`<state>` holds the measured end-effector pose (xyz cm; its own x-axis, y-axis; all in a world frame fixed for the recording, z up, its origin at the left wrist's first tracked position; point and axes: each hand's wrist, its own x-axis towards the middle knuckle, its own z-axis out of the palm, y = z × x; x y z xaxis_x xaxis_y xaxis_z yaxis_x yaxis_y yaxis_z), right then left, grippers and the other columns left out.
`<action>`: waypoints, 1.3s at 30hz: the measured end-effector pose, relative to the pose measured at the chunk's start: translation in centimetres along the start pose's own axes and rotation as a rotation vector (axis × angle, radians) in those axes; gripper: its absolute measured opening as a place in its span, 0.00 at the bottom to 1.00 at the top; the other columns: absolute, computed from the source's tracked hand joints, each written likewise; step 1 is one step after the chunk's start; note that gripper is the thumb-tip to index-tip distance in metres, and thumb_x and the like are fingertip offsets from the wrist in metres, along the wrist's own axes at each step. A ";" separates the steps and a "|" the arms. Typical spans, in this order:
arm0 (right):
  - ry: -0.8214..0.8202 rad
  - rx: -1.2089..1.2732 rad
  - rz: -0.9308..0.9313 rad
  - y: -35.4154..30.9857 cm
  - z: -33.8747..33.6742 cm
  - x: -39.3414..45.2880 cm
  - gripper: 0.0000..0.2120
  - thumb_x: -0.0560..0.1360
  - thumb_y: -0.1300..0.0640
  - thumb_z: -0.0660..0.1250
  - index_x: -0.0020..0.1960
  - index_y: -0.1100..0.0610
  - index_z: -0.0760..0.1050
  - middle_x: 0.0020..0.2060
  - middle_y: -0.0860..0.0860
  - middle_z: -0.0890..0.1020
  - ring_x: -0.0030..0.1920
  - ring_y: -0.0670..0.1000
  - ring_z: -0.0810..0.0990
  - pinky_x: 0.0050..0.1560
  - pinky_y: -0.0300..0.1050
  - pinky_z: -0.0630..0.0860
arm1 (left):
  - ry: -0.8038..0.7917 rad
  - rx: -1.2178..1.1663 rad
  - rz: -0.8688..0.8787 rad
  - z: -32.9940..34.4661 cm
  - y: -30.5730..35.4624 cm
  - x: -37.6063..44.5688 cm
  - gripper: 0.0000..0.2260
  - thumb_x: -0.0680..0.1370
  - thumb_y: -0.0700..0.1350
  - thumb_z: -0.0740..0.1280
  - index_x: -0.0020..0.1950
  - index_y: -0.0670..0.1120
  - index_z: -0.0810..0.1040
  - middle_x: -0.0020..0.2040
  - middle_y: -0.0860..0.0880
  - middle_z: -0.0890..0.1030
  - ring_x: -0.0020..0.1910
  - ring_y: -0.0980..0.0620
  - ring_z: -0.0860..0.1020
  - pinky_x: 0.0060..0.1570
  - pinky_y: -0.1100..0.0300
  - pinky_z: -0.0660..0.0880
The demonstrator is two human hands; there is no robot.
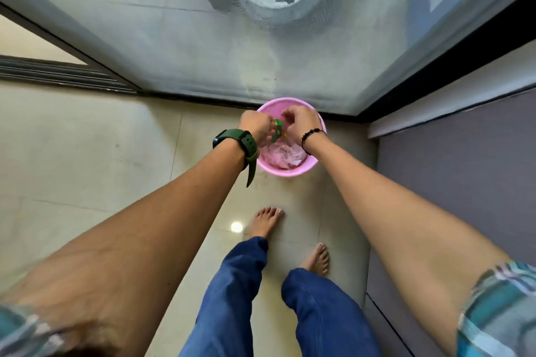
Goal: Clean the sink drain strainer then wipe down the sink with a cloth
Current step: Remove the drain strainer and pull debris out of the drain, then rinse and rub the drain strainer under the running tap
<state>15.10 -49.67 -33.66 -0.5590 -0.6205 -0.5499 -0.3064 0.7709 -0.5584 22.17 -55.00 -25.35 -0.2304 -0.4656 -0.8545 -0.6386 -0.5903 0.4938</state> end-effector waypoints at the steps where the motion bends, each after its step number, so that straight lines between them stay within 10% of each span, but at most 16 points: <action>1: 0.008 -0.047 -0.028 -0.2 -0.1 0.1 0.14 0.72 0.69 0.61 0.55 0.62 0.78 0.55 0.59 0.81 0.57 0.58 0.77 0.59 0.48 0.73 | 0.002 -0.006 0.011 -0.5 -0.1 0.4 0.11 0.78 0.31 0.53 0.39 0.39 0.70 0.37 0.42 0.72 0.29 0.52 0.71 0.31 0.63 0.65; 8: 0.142 -0.050 -0.016 0.0 -0.3 -0.3 0.13 0.71 0.69 0.64 0.53 0.60 0.80 0.56 0.59 0.79 0.58 0.57 0.76 0.62 0.45 0.70 | -0.001 0.020 0.065 -1.9 -1.3 1.4 0.11 0.76 0.30 0.52 0.50 0.36 0.73 0.33 0.44 0.72 0.29 0.52 0.69 0.30 0.63 0.65; 12: 0.255 0.114 0.016 -0.7 -2.0 -4.6 0.15 0.70 0.72 0.59 0.49 0.62 0.81 0.52 0.58 0.82 0.56 0.57 0.78 0.61 0.47 0.73 | -0.016 0.064 0.077 -2.5 -1.2 -0.7 0.10 0.77 0.32 0.54 0.40 0.38 0.72 0.33 0.45 0.71 0.29 0.52 0.69 0.30 0.63 0.65; 19: 0.719 0.570 -0.066 -6.3 -15.7 -17.4 0.13 0.70 0.73 0.57 0.41 0.64 0.80 0.42 0.62 0.82 0.39 0.60 0.83 0.46 0.48 0.79 | -0.120 0.259 0.504 -0.1 4.5 -15.0 0.18 0.72 0.24 0.55 0.59 0.33 0.73 0.44 0.43 0.77 0.43 0.48 0.75 0.44 0.60 0.74; 23: 1.026 0.642 -0.261 -9.5 -26.3 -27.1 0.12 0.70 0.73 0.59 0.40 0.64 0.80 0.39 0.60 0.82 0.33 0.54 0.82 0.42 0.46 0.79 | -0.264 0.252 0.801 3.5 9.6 -26.9 0.22 0.71 0.21 0.52 0.58 0.35 0.74 0.42 0.45 0.77 0.41 0.51 0.75 0.39 0.73 0.72; 29: 1.408 0.745 -0.254 -5.8 -37.8 -42.2 0.13 0.69 0.75 0.57 0.41 0.65 0.79 0.39 0.60 0.82 0.33 0.52 0.81 0.45 0.48 0.80 | -0.591 0.250 1.066 12.3 13.3 -43.7 0.20 0.72 0.22 0.52 0.57 0.37 0.74 0.41 0.48 0.77 0.42 0.55 0.76 0.47 0.68 0.74; 39: 1.836 0.735 0.106 7.4 -38.1 -58.4 0.15 0.68 0.77 0.56 0.41 0.66 0.79 0.38 0.57 0.81 0.33 0.53 0.81 0.40 0.37 0.78 | -1.100 0.460 1.065 27.4 4.5 -55.9 0.17 0.72 0.23 0.56 0.57 0.34 0.73 0.41 0.46 0.77 0.42 0.53 0.76 0.46 0.67 0.74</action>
<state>16.12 -2.29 17.99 -0.6814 0.6543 0.3280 -0.1722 0.2923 -0.9407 12.08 -13.53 20.21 -0.9582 0.2836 0.0364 0.0417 0.0129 0.9990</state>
